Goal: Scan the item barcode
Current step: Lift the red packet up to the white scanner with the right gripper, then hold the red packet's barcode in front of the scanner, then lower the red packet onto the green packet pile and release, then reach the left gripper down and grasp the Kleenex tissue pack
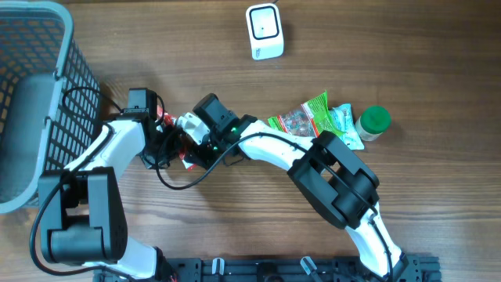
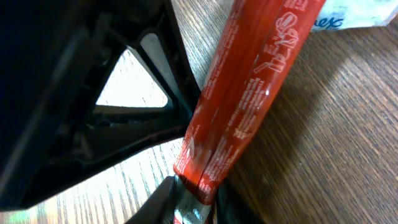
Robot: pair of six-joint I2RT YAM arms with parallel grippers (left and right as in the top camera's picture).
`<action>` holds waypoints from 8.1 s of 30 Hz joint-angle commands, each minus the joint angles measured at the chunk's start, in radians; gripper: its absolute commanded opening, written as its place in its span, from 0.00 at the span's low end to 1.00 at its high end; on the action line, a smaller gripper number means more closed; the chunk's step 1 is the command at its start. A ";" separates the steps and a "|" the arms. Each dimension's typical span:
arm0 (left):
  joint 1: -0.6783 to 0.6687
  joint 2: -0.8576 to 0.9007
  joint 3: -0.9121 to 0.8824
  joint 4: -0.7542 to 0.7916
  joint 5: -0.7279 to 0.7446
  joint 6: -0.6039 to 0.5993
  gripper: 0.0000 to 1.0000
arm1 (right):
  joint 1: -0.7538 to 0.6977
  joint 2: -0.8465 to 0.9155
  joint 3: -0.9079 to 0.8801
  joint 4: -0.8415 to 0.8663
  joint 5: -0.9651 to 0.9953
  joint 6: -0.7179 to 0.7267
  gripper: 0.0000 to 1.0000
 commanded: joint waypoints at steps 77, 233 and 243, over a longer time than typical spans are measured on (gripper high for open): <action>-0.008 -0.132 0.080 0.395 -0.168 0.257 1.00 | -0.251 -0.358 0.367 -0.506 1.401 -0.691 0.04; -0.160 0.051 0.263 0.093 -0.006 0.134 0.97 | -0.393 -0.489 -0.335 -0.202 0.031 0.233 0.69; -0.099 0.128 0.201 0.180 0.107 0.009 0.45 | -0.393 -0.489 -0.335 -0.203 0.058 0.233 0.69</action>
